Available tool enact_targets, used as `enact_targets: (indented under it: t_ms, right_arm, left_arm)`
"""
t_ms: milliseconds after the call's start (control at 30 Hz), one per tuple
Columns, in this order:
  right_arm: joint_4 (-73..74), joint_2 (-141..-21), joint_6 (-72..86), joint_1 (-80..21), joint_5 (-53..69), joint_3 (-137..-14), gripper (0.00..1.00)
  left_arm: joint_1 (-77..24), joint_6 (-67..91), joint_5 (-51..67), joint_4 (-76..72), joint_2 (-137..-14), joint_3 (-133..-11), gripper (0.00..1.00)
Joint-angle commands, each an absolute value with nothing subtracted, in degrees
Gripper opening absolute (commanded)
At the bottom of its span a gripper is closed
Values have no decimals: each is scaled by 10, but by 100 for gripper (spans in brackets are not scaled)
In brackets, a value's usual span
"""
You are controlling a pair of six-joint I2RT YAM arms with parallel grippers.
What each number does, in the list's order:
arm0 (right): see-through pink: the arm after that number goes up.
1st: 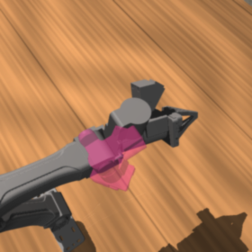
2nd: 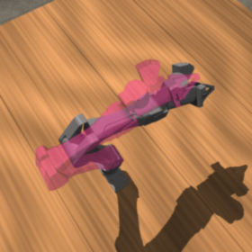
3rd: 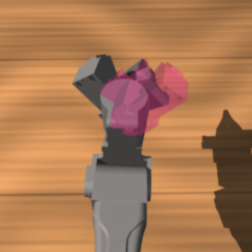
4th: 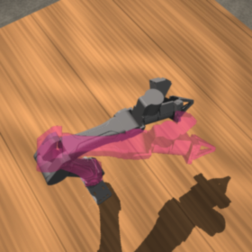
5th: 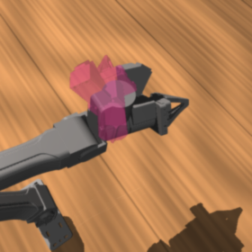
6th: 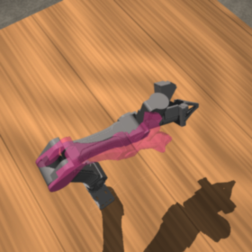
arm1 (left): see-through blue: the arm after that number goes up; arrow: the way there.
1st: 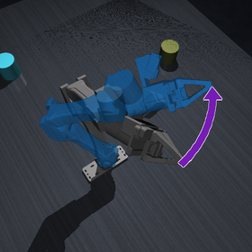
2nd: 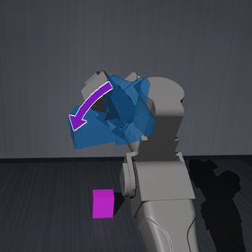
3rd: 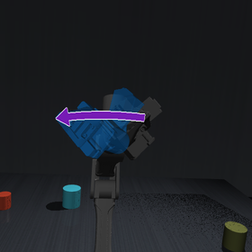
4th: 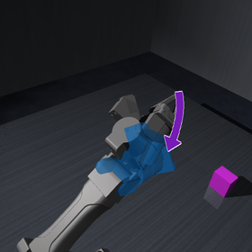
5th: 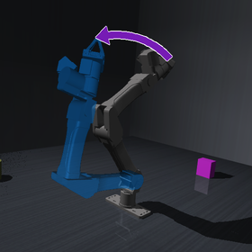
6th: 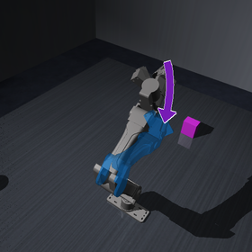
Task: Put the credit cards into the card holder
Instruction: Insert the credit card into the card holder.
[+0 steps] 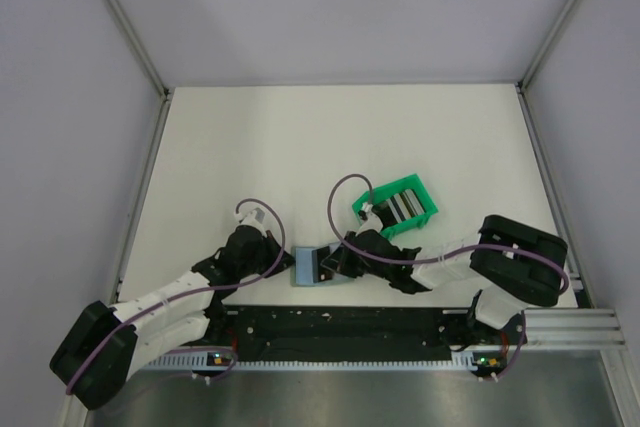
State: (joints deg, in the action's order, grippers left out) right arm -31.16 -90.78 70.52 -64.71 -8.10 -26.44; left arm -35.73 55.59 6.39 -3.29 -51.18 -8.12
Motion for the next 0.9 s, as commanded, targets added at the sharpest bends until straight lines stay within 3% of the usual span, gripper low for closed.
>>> enact_targets:
  t_ms: [0,267,867]
  right_arm:
    - [-267,-915,679,-650,-52,-278,5]
    - [-134,-860,621,-645,-103,-315,31]
    - [65,-921,548,-658,-148,-454,39]
  left_arm:
    - [-359,551,61,-40,-517,-81,0]
    - [-359,548,60,-41,-519,-83,0]
    - [-359,544,62,-46,-528,-87,0]
